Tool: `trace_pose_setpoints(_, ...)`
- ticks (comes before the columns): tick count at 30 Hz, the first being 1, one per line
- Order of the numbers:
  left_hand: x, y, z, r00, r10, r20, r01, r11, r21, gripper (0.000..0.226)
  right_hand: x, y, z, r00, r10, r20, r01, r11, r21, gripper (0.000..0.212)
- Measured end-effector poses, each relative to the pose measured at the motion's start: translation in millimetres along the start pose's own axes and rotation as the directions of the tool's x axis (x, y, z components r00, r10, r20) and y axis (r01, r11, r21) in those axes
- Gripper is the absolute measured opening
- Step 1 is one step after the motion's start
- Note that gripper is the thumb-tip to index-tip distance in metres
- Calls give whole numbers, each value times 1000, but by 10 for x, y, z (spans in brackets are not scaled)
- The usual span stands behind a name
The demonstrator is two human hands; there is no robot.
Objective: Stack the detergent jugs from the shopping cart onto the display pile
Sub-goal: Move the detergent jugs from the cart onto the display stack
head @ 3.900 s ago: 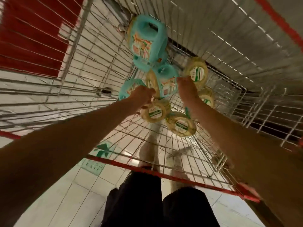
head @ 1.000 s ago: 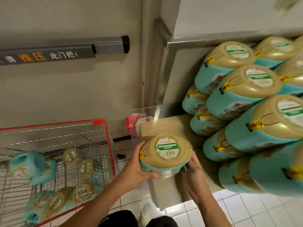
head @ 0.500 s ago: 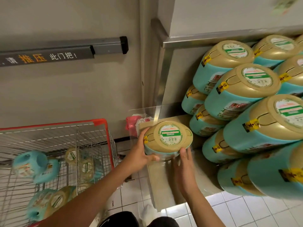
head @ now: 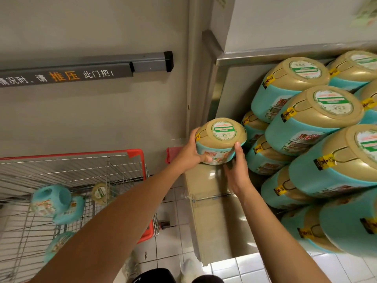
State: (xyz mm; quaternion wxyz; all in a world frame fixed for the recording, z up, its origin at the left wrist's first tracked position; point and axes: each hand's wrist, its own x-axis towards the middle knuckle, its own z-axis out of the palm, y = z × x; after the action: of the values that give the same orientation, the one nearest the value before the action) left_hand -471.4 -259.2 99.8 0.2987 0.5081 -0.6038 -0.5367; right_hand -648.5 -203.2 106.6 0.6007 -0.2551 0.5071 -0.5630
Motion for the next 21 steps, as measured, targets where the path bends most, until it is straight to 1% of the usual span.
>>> trace_pose_setpoints(2,75,48,-12,1000,-4,-3,4,1000,-6,115,69,-56,21,1000,11,4,-11,1000,-8,85)
trace_pose_setpoints(5,162,102,-44,1000,-28,-14,28,1000,1,115,156,-118,46,999,28,26,-27,998,-48,73)
trace_pose_setpoints(7,224,119,-68,999,-31,-24,31,1000,4,113,223,-139,62,999,40,31,-38,998,-58,69)
trace_pose_setpoints(10,287,115,-96,998,-47,-39,47,999,13,110,306,-156,95,998,63,16,-63,997,-39,70)
trace_pose_setpoints(14,314,85,-100,998,-50,-41,51,999,7,108,339,-113,115,998,63,6,-62,997,-40,77)
trace_pose_setpoints(17,305,81,-108,996,-81,-37,82,997,9,104,336,-88,109,999,49,-9,-50,997,-57,72)
trace_pose_setpoints(19,251,48,-98,994,-96,-55,101,990,102,90,308,-64,135,998,41,-46,-44,997,-64,71)
trace_pose_setpoints(21,151,-47,-47,988,-75,-135,110,955,276,73,252,-2,173,987,68,-144,-76,996,-47,73)
